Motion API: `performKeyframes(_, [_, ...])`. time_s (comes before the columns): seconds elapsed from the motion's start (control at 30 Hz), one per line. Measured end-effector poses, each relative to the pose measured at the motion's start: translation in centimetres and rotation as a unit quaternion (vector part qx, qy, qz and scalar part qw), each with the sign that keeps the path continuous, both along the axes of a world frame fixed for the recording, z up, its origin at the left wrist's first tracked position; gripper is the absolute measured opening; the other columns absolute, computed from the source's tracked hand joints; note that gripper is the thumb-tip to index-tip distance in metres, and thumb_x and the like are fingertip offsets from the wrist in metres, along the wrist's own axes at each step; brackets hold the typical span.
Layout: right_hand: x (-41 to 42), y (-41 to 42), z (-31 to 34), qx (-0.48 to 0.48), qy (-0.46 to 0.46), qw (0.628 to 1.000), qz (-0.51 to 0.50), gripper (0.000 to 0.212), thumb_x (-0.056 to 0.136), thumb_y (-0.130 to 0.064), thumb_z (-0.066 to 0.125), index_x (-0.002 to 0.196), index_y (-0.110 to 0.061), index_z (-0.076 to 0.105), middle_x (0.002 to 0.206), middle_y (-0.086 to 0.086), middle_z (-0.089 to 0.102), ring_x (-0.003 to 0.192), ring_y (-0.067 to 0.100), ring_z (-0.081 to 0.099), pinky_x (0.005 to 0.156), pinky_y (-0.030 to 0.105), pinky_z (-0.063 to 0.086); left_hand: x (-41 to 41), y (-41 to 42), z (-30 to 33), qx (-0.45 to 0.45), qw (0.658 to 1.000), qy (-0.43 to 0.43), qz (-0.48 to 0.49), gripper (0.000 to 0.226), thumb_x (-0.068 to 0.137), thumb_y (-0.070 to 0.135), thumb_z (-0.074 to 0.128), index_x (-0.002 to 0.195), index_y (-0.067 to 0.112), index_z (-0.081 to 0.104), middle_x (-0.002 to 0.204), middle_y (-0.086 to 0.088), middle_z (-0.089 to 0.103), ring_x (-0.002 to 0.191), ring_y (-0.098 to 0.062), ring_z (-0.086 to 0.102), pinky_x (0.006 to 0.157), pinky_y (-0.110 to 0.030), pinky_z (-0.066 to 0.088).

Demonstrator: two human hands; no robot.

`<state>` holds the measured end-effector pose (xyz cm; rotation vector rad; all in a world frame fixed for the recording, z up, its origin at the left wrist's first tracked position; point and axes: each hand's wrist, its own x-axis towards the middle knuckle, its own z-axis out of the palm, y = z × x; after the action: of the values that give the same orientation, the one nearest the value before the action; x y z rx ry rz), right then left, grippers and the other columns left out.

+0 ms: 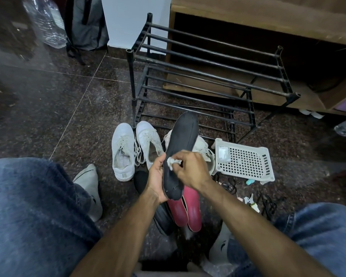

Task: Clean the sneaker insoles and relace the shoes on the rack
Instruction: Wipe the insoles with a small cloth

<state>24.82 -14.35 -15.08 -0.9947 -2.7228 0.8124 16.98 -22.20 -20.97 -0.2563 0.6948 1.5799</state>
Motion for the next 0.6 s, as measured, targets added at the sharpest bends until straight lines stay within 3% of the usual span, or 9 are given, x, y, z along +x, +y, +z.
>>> performKeyframes(0.07, [1.1,-1.8,-0.1,-0.031,-0.008,0.997,0.068,0.026,0.084,-0.019,0.060,0.106,-0.019,0.073,0.104,-0.005,0.069,0.088,0.022,0.066,0.081,0.037,0.053,-0.3,0.1,-0.2,-0.002,1.000,-0.003,0.012,0.060,0.089,0.048,0.051,0.125,0.002,0.061,0.114,-0.017,0.064,0.096,-0.029,0.063,0.089,-0.038,0.051])
performKeyframes(0.13, [2.2,-2.6,0.0,-0.019,-0.023,0.994,0.108,0.026,0.085,-0.020,0.058,0.108,-0.020,0.072,0.102,-0.006,0.068,0.084,0.021,0.065,0.079,0.038,0.054,-0.4,0.2,-0.4,-0.005,1.000,0.007,0.003,0.066,0.089,0.049,0.051,0.132,0.000,0.055,0.128,-0.018,0.057,0.102,-0.029,0.061,0.094,-0.038,0.048])
performKeyframes(0.27, [1.2,0.7,-0.2,0.077,-0.053,0.994,0.058,0.028,0.090,-0.024,0.055,0.114,-0.021,0.068,0.111,-0.003,0.066,0.096,0.025,0.063,0.085,0.037,0.051,0.6,0.5,-0.4,0.005,1.000,0.012,-0.019,0.048,0.090,0.046,0.049,0.094,0.006,0.075,0.089,-0.013,0.070,0.077,-0.026,0.067,0.071,-0.034,0.054])
performKeyframes(0.4, [0.7,2.8,-0.3,0.055,-0.034,0.997,-0.046,0.026,0.088,-0.023,0.059,0.111,-0.020,0.071,0.111,-0.003,0.068,0.099,0.026,0.064,0.087,0.035,0.051,0.8,0.5,0.2,-0.005,0.999,0.019,-0.037,0.045,0.078,0.047,0.063,0.089,0.005,0.073,0.078,-0.012,0.066,0.063,-0.026,0.062,0.060,-0.033,0.052])
performKeyframes(0.47, [1.7,1.2,-0.2,0.030,-0.059,0.998,0.016,0.026,0.088,-0.022,0.058,0.111,-0.020,0.071,0.114,-0.004,0.068,0.100,0.022,0.064,0.090,0.035,0.049,0.4,0.5,0.2,-0.001,0.999,0.003,-0.037,0.048,0.073,0.046,0.067,0.096,0.005,0.074,0.087,-0.012,0.067,0.074,-0.024,0.063,0.068,-0.033,0.050])
performKeyframes(0.53, [2.9,-1.3,0.0,0.011,-0.077,0.993,0.091,0.028,0.089,-0.023,0.057,0.113,-0.020,0.070,0.114,-0.004,0.067,0.097,0.022,0.065,0.089,0.038,0.051,0.0,0.4,0.0,-0.003,1.000,0.002,-0.029,0.062,0.078,0.046,0.062,0.119,0.000,0.065,0.109,-0.015,0.065,0.092,-0.026,0.062,0.083,-0.034,0.049])
performKeyframes(0.6, [3.4,-1.7,0.0,0.022,-0.091,0.989,0.111,0.028,0.090,-0.024,0.055,0.114,-0.021,0.068,0.113,-0.004,0.065,0.094,0.023,0.065,0.088,0.040,0.052,0.1,0.6,-0.1,-0.006,1.000,0.001,-0.031,0.065,0.083,0.047,0.057,0.126,-0.001,0.060,0.116,-0.017,0.063,0.098,-0.028,0.062,0.088,-0.037,0.049])
